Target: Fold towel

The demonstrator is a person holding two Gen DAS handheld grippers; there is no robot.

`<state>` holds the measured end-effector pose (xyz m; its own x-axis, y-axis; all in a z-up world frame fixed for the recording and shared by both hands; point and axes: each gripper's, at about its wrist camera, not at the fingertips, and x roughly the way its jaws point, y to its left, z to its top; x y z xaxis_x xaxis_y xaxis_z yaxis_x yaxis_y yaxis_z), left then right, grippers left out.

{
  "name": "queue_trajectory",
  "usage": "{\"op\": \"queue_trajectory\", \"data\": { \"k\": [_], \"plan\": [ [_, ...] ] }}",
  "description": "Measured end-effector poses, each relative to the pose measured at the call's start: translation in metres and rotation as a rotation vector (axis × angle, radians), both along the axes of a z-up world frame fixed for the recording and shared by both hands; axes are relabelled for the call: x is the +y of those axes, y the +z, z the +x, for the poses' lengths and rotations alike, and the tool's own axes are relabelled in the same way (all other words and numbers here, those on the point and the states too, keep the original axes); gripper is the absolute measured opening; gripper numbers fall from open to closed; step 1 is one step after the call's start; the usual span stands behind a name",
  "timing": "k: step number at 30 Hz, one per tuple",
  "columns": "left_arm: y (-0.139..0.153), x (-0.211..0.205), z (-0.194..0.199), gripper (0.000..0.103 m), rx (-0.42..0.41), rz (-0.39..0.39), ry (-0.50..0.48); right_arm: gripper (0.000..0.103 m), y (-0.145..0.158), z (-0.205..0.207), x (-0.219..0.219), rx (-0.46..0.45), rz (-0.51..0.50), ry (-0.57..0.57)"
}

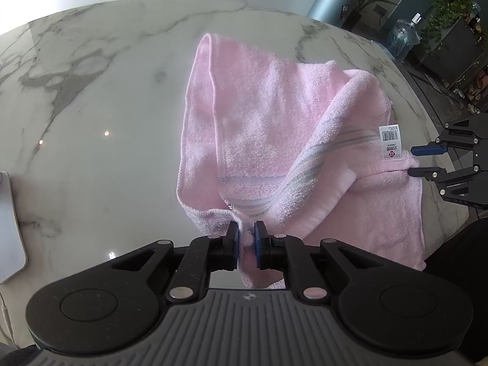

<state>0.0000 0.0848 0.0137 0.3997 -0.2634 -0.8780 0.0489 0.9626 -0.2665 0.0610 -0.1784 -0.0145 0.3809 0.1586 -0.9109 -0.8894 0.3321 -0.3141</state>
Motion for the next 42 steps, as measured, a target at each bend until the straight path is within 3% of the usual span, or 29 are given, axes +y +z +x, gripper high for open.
{"op": "queue_trajectory", "data": {
  "k": [10,18,23,27,31,36,42],
  "plan": [
    [0.001,0.003,0.0,0.009,-0.013,-0.015,0.03,0.006,0.034,-0.009,0.001,-0.032,0.046,-0.021],
    [0.002,0.003,-0.001,0.009,-0.016,-0.01,0.036,0.006,0.089,-0.034,0.013,-0.098,0.087,0.015],
    [0.002,0.004,-0.002,0.009,-0.017,-0.006,0.041,0.006,0.115,-0.059,0.02,-0.075,0.092,0.054],
    [0.002,0.003,-0.003,0.009,-0.02,0.0,0.04,0.006,0.126,-0.081,0.023,-0.005,0.096,0.083],
    [0.002,0.002,-0.003,0.009,-0.019,0.006,0.04,0.006,0.109,-0.095,0.026,0.081,0.046,0.102],
    [0.001,0.003,-0.004,0.009,-0.019,0.009,0.043,0.006,0.054,-0.103,0.023,0.188,-0.045,0.087],
    [0.001,0.003,-0.003,0.009,-0.016,0.02,0.046,0.006,0.008,-0.107,0.011,0.26,-0.054,0.068]
  ]
}}
